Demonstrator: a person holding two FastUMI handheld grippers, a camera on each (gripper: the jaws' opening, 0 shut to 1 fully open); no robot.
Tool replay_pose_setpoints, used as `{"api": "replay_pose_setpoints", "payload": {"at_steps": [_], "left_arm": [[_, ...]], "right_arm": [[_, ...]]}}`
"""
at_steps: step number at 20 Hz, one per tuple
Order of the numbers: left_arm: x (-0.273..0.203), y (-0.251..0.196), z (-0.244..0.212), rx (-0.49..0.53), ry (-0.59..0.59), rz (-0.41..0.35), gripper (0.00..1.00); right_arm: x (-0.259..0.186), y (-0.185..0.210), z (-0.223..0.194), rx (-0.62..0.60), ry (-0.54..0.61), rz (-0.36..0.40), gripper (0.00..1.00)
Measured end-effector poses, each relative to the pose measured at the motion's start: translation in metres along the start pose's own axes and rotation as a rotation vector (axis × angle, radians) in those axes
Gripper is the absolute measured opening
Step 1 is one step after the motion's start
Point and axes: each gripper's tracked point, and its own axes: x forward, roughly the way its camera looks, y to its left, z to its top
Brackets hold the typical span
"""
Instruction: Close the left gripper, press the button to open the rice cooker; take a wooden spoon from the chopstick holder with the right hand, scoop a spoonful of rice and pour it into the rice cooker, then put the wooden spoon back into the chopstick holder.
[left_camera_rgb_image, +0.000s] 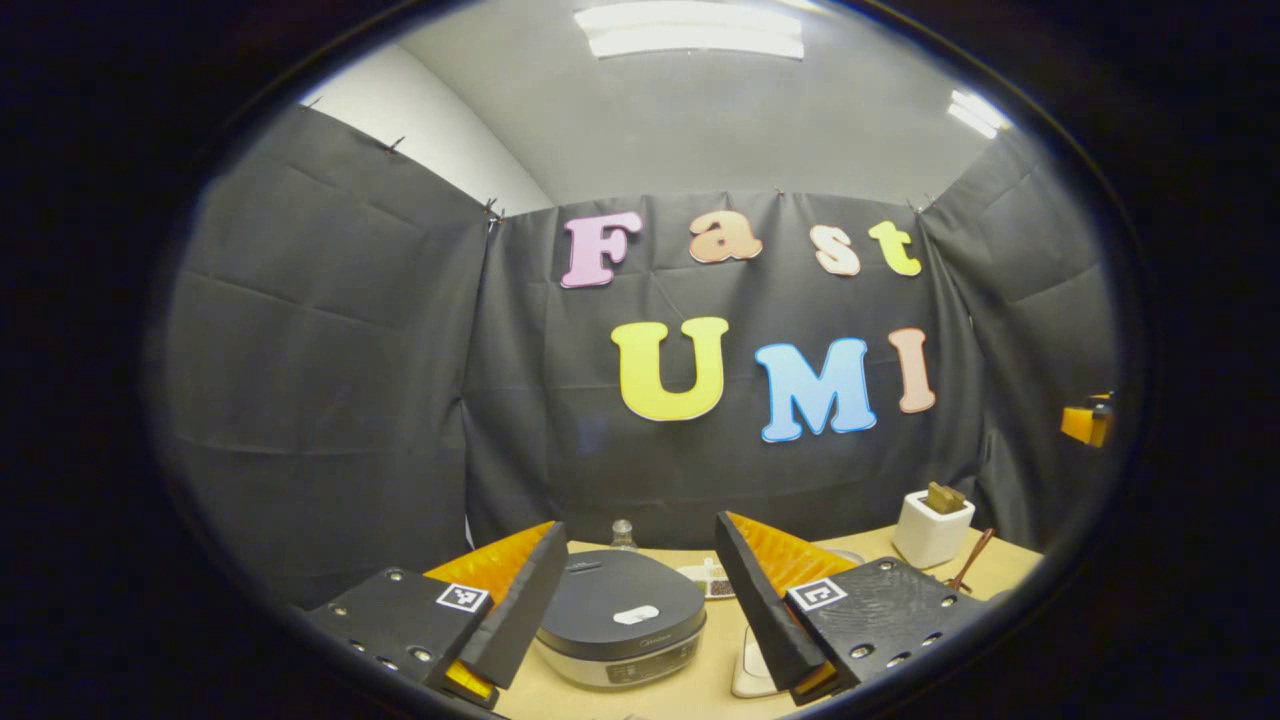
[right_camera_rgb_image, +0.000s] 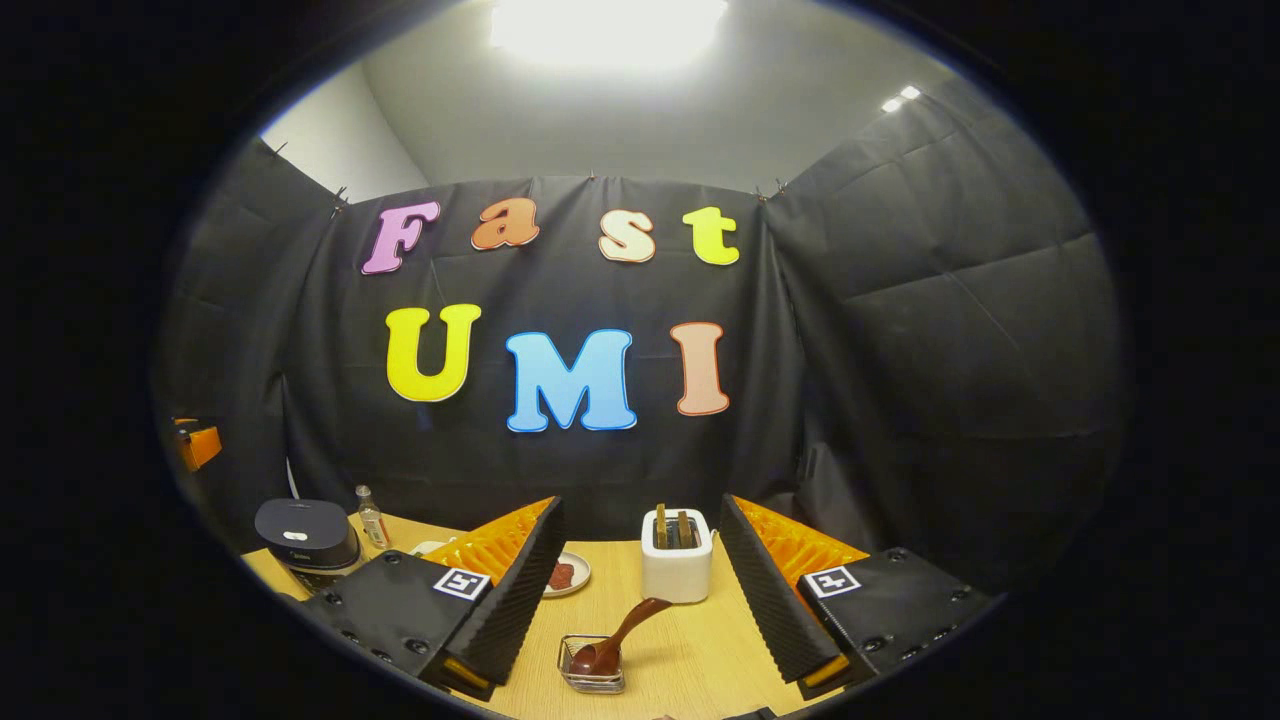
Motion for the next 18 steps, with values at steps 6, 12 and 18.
{"api": "replay_pose_setpoints", "payload": {"at_steps": [6,12,18], "left_arm": [[0.000,-0.005,0.006,-0.012,-0.007,0.006,0.93],[-0.005,-0.020,0.002,-0.030,0.003,0.018,0.93],[-0.008,-0.026,0.005,0.003,0.004,0.070,0.82]], "right_arm": [[-0.002,-0.012,0.002,-0.006,-0.005,-0.003,0.98],[0.000,-0.030,0.002,-0.009,-0.013,0.012,0.93],[0.006,-0.051,-0.002,-0.013,-0.026,0.044,0.93]]}}
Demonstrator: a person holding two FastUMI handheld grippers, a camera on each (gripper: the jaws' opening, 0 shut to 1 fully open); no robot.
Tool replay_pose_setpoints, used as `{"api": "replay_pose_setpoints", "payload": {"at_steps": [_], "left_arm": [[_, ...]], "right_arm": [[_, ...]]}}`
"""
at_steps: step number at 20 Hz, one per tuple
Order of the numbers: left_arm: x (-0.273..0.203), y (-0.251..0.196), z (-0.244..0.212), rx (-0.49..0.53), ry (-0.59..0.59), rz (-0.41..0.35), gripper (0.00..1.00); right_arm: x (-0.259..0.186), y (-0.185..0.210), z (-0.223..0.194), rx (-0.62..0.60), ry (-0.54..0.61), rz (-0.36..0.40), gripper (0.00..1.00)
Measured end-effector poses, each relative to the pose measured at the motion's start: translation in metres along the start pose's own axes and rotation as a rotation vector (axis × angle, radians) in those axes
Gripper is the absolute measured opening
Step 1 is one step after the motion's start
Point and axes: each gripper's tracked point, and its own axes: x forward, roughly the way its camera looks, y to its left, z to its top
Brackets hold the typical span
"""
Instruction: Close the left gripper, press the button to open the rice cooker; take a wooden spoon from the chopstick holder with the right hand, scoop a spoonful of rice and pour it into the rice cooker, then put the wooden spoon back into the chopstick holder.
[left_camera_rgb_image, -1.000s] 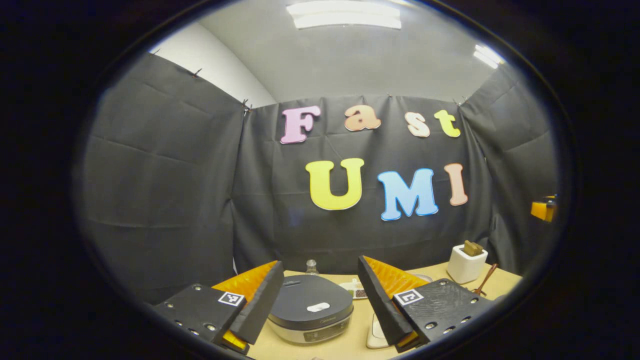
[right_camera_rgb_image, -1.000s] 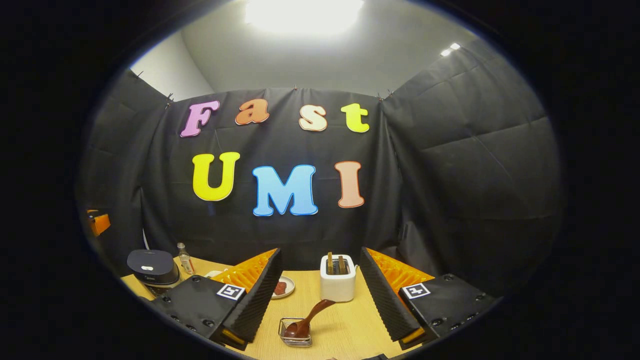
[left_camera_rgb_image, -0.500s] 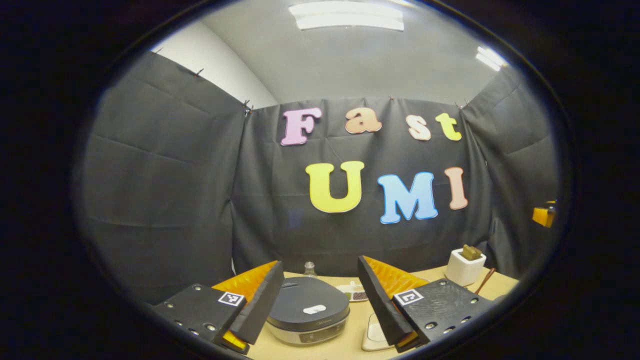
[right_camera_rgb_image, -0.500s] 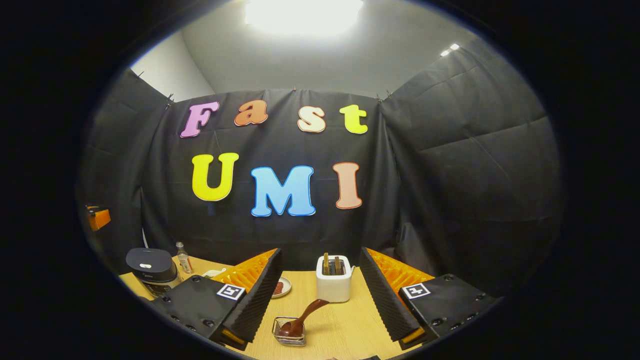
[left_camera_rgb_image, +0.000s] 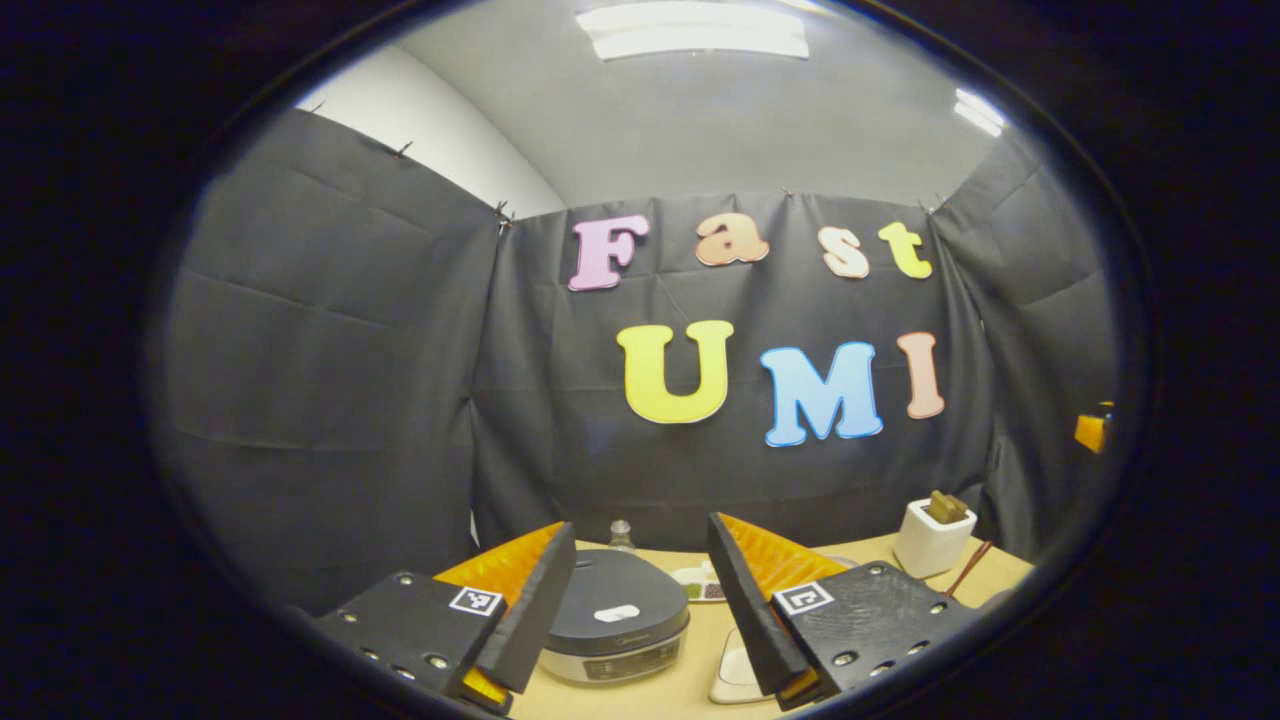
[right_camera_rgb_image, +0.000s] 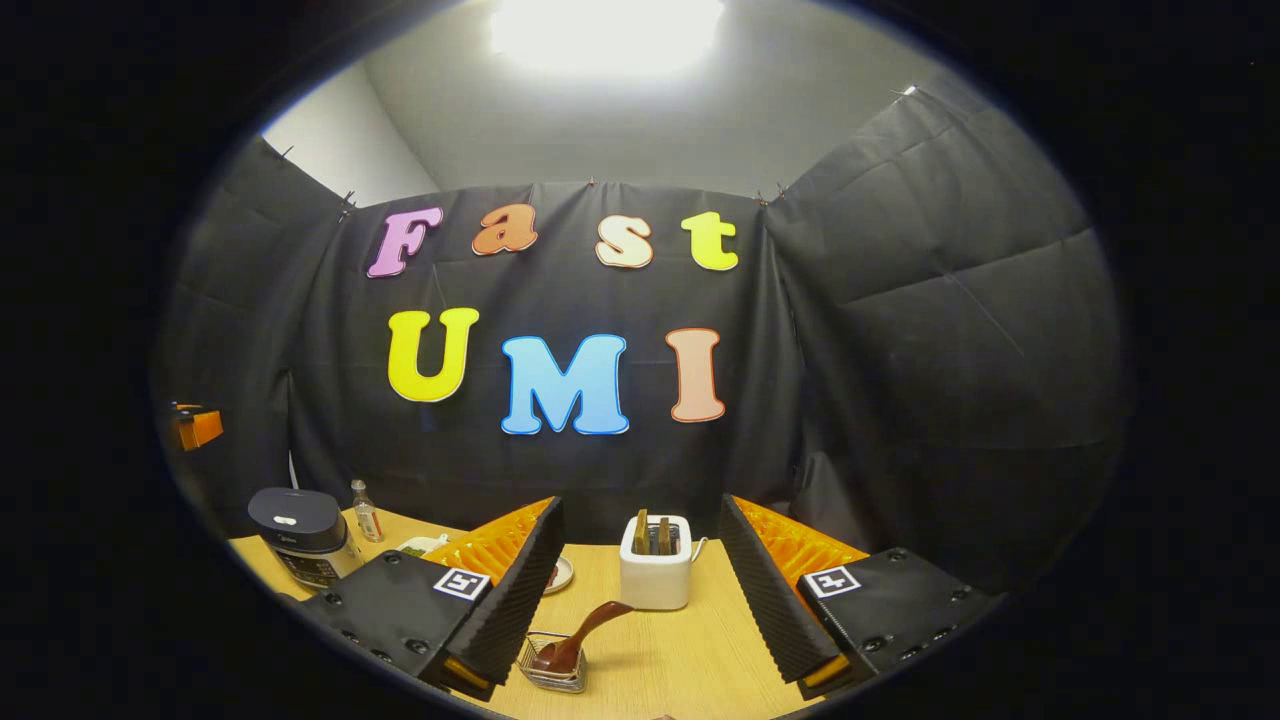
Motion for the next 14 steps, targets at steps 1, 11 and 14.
{"api": "replay_pose_setpoints", "payload": {"at_steps": [1,11,14], "left_arm": [[0.001,-0.001,0.003,0.007,-0.005,0.004,0.82],[0.047,0.014,-0.037,-0.021,0.072,-0.022,0.10],[0.072,0.029,-0.069,-0.033,0.113,-0.023,0.01]], "right_arm": [[0.001,-0.002,0.000,-0.002,-0.002,0.006,0.93],[0.007,0.001,-0.008,0.002,0.006,-0.033,0.98],[0.014,0.012,-0.011,0.014,0.014,-0.055,0.98]]}}
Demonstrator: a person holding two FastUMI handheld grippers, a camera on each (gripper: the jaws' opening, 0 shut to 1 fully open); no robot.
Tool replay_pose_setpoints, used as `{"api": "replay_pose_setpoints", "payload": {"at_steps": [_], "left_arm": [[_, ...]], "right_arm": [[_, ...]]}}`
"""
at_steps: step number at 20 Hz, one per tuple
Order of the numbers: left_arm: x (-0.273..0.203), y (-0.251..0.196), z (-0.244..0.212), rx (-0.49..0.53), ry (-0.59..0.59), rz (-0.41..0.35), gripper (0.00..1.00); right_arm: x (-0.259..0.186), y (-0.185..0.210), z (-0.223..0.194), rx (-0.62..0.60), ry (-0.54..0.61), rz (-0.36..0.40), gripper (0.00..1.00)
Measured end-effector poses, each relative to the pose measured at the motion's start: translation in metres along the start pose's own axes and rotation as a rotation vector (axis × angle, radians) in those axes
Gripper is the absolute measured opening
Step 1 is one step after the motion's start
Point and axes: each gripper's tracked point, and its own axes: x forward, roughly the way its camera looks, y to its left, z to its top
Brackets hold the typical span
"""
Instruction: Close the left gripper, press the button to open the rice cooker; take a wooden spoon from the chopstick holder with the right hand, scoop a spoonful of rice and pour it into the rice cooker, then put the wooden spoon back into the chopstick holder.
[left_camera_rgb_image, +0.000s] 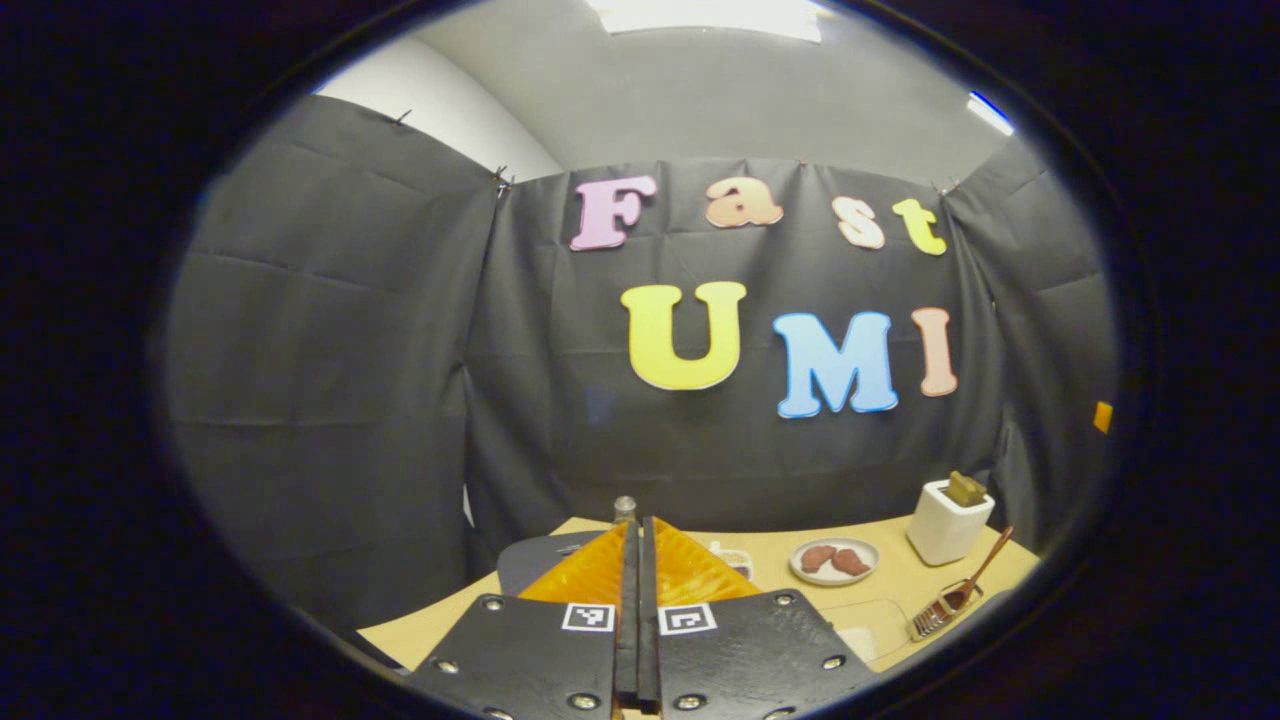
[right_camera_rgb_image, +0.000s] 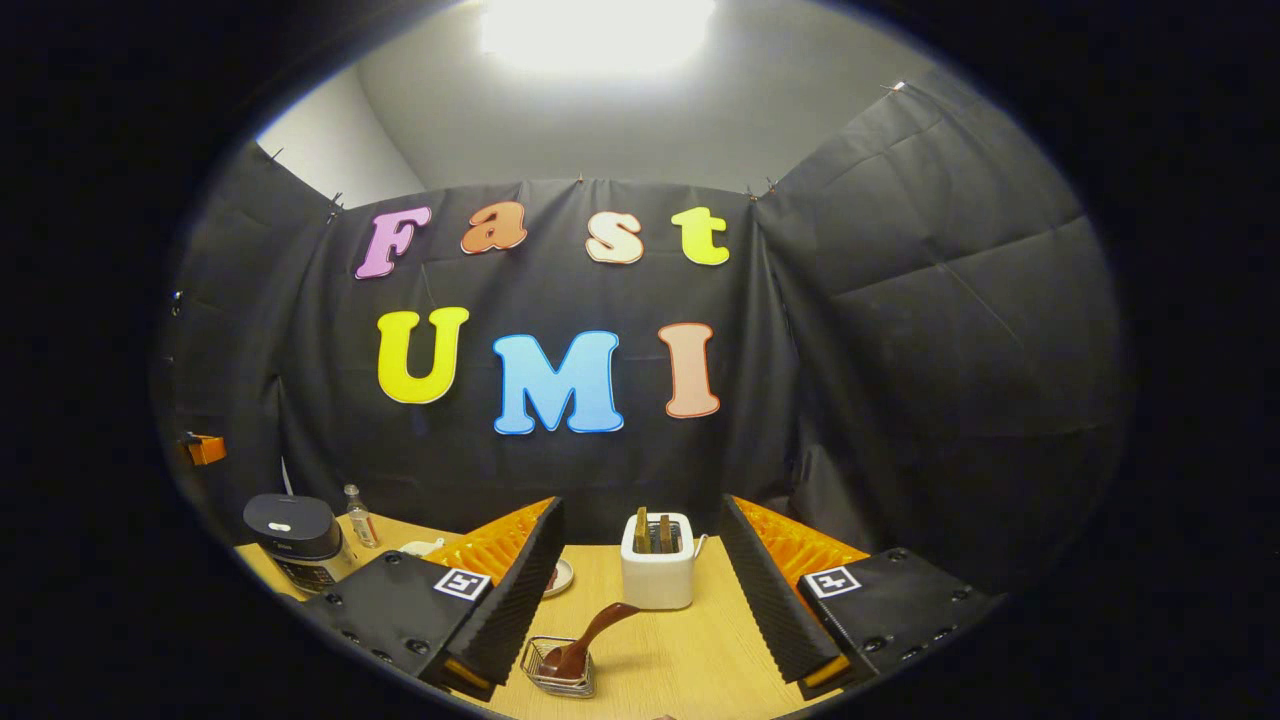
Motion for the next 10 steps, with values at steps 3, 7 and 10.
{"api": "replay_pose_setpoints", "payload": {"at_steps": [3,7,10], "left_arm": [[0.025,0.002,-0.031,-0.021,0.066,-0.037,0.00],[0.056,0.002,-0.077,-0.029,0.156,-0.074,0.01],[0.068,0.000,-0.114,-0.025,0.223,-0.095,0.00]], "right_arm": [[0.002,0.010,0.002,0.002,0.002,-0.030,0.98],[0.009,0.020,-0.002,-0.018,0.017,-0.063,0.98],[0.012,0.030,-0.006,-0.029,0.035,-0.074,0.98]]}}
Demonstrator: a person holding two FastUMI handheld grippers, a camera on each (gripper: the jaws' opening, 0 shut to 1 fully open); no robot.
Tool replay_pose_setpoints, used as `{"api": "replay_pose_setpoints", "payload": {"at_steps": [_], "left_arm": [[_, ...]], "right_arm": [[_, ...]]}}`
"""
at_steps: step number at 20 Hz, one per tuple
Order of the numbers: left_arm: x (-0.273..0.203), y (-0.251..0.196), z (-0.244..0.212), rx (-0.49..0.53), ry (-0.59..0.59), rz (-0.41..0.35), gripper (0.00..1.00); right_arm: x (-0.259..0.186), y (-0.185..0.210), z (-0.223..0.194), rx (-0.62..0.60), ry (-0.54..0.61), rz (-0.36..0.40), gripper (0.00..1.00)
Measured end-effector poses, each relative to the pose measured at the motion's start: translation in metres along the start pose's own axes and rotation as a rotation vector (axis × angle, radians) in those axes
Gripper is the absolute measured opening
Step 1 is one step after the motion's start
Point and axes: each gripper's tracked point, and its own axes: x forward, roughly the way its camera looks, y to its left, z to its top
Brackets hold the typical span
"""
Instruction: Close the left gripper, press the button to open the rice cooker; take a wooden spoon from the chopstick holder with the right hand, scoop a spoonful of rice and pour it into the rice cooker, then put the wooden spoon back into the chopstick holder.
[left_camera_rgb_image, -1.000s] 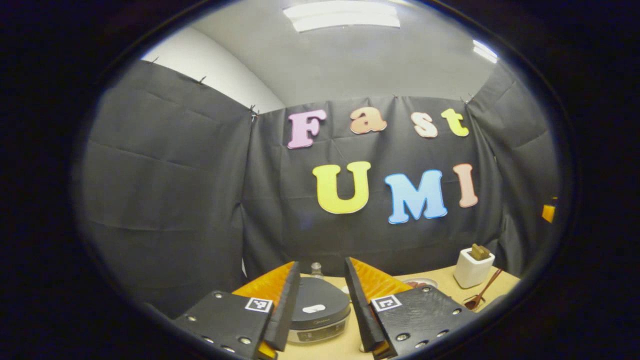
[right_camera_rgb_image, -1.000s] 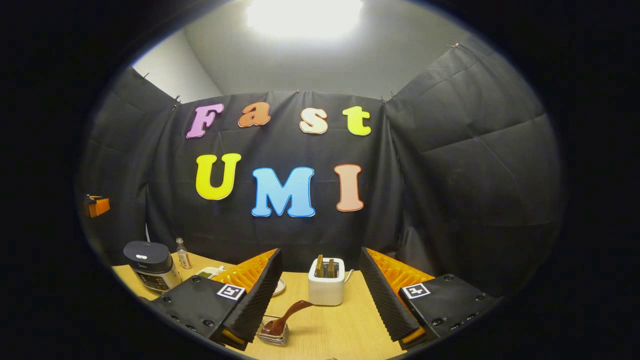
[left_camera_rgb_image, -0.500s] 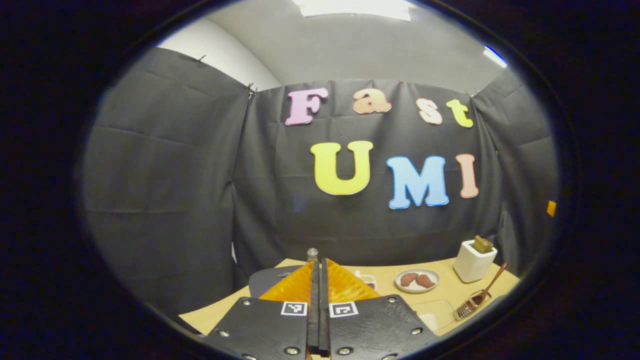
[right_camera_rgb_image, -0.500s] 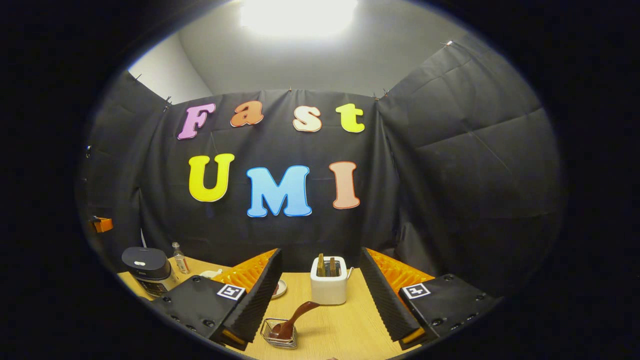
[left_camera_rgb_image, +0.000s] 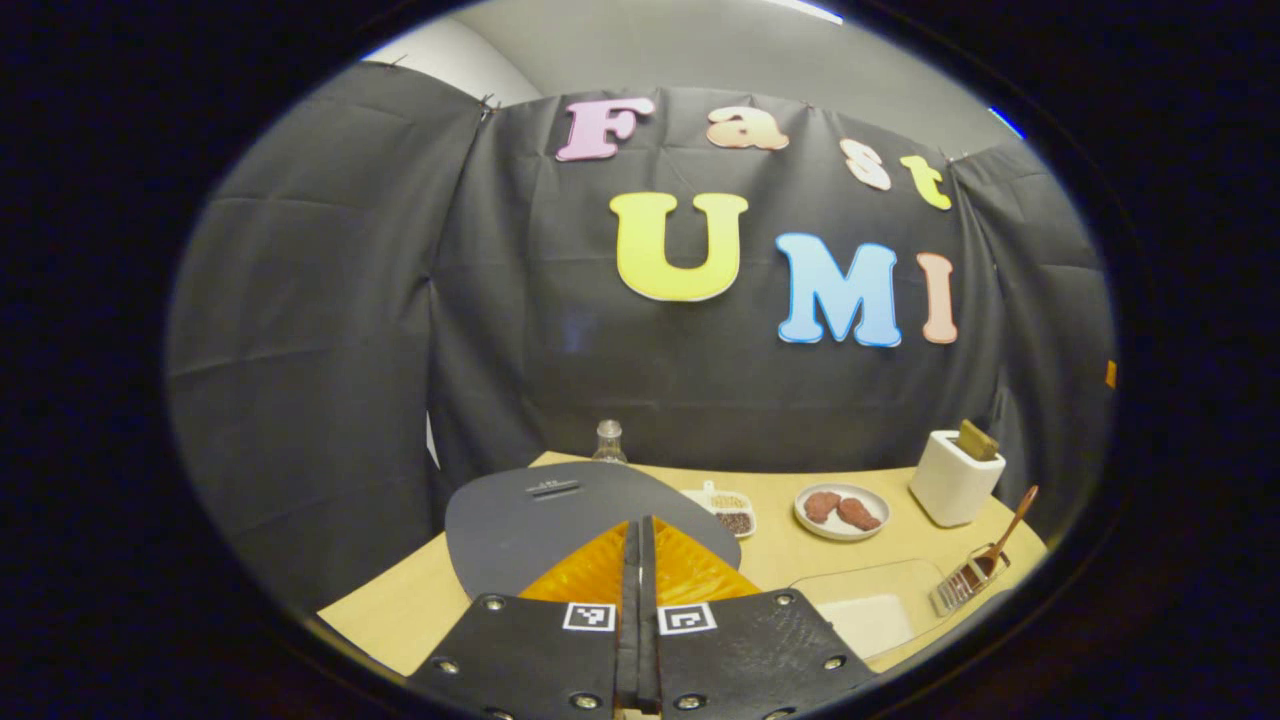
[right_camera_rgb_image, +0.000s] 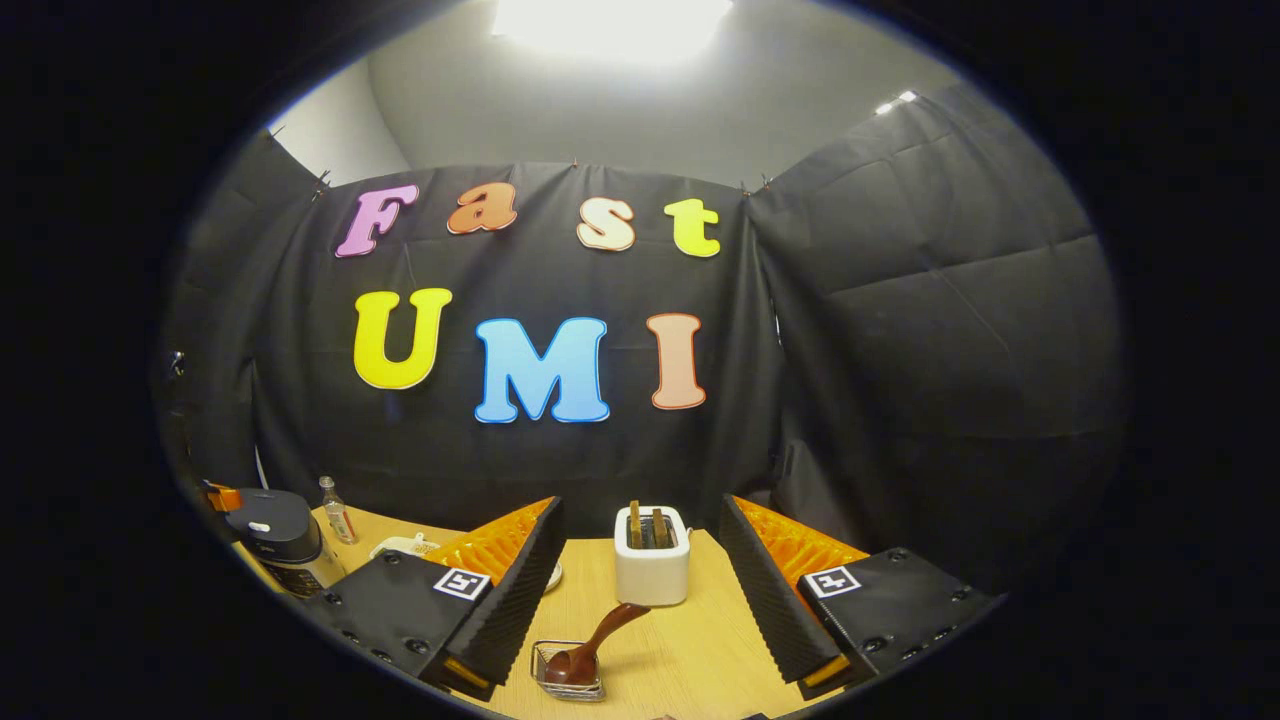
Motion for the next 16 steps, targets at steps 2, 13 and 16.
{"api": "replay_pose_setpoints", "payload": {"at_steps": [2,13,16], "left_arm": [[0.010,0.002,-0.015,0.001,0.036,-0.006,0.01],[0.018,0.001,-0.049,-0.058,0.116,-0.002,0.02],[0.019,0.001,-0.037,-0.056,0.081,0.011,0.02]], "right_arm": [[0.002,0.007,-0.003,-0.012,0.013,0.000,0.98],[0.018,0.030,-0.011,-0.047,0.041,0.029,1.00],[0.019,0.034,-0.005,-0.045,0.026,0.053,1.00]]}}
